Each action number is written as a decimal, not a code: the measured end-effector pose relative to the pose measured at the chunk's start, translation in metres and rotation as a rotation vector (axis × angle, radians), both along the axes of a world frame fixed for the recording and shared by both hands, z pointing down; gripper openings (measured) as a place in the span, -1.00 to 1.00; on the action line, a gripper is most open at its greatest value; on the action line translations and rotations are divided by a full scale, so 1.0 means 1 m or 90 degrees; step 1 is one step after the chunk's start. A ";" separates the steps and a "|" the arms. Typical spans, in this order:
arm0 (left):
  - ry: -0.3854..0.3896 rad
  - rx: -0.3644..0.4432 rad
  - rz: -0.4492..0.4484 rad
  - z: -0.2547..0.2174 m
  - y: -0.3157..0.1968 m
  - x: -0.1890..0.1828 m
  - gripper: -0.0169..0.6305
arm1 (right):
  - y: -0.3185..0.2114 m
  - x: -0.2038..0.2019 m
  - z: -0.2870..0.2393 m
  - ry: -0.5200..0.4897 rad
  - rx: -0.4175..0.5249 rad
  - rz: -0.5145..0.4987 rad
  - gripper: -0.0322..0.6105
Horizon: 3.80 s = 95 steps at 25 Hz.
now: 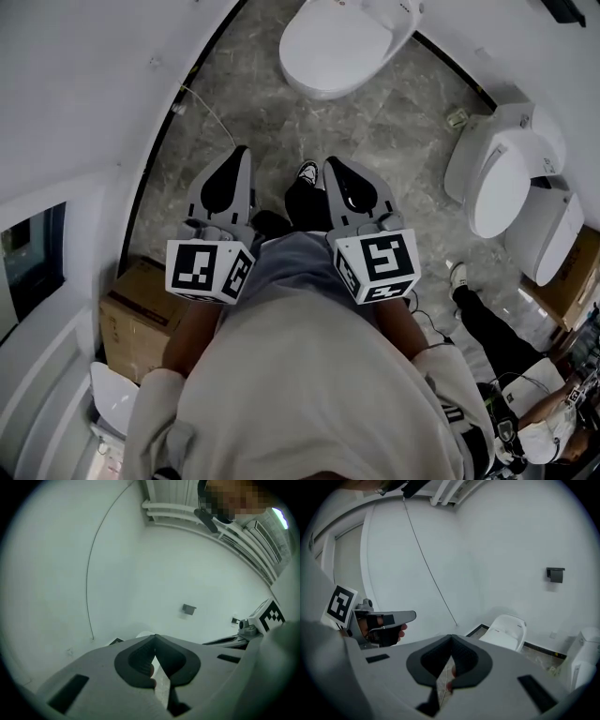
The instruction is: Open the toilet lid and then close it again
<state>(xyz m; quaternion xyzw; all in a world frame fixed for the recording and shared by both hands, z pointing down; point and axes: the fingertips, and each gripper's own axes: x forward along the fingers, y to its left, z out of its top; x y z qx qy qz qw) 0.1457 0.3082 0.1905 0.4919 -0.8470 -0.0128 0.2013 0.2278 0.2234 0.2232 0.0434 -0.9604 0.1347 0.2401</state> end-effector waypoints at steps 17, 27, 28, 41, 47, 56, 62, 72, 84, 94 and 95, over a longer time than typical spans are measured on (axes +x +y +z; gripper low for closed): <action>0.020 -0.005 0.115 0.004 -0.108 -0.067 -0.94 | -0.092 -0.045 0.007 0.017 -0.010 0.121 -0.87; 0.038 -0.026 0.228 0.018 -0.173 -0.168 -0.94 | -0.133 -0.132 0.010 0.046 -0.017 0.224 -0.87; 0.039 -0.028 0.238 0.018 -0.179 -0.179 -0.94 | -0.136 -0.142 0.010 0.048 -0.018 0.232 -0.87; 0.074 -0.078 0.377 0.064 -0.225 -0.269 -0.94 | -0.145 -0.237 0.032 0.082 -0.036 0.329 -0.87; 0.102 -0.117 0.397 0.100 -0.231 -0.273 -0.94 | -0.142 -0.241 0.051 0.096 -0.062 0.340 -0.87; 0.166 -0.181 0.382 0.187 -0.238 -0.272 -0.94 | -0.164 -0.232 0.096 0.111 -0.085 0.350 -0.87; 0.194 -0.221 0.370 0.246 -0.235 -0.282 -0.94 | -0.165 -0.232 0.129 0.123 -0.113 0.356 -0.87; 0.259 -0.260 0.335 0.332 -0.222 -0.295 -0.94 | -0.148 -0.240 0.188 0.153 -0.161 0.352 -0.87; 0.374 -0.282 0.313 0.434 -0.212 -0.300 -0.94 | -0.129 -0.247 0.234 0.174 -0.197 0.365 -0.87; 0.518 -0.259 0.270 0.510 -0.206 -0.297 -0.65 | -0.120 -0.250 0.256 0.189 -0.216 0.358 -0.87; 0.521 -0.261 0.269 0.517 -0.205 -0.297 -0.63 | -0.120 -0.250 0.259 0.192 -0.219 0.356 -0.87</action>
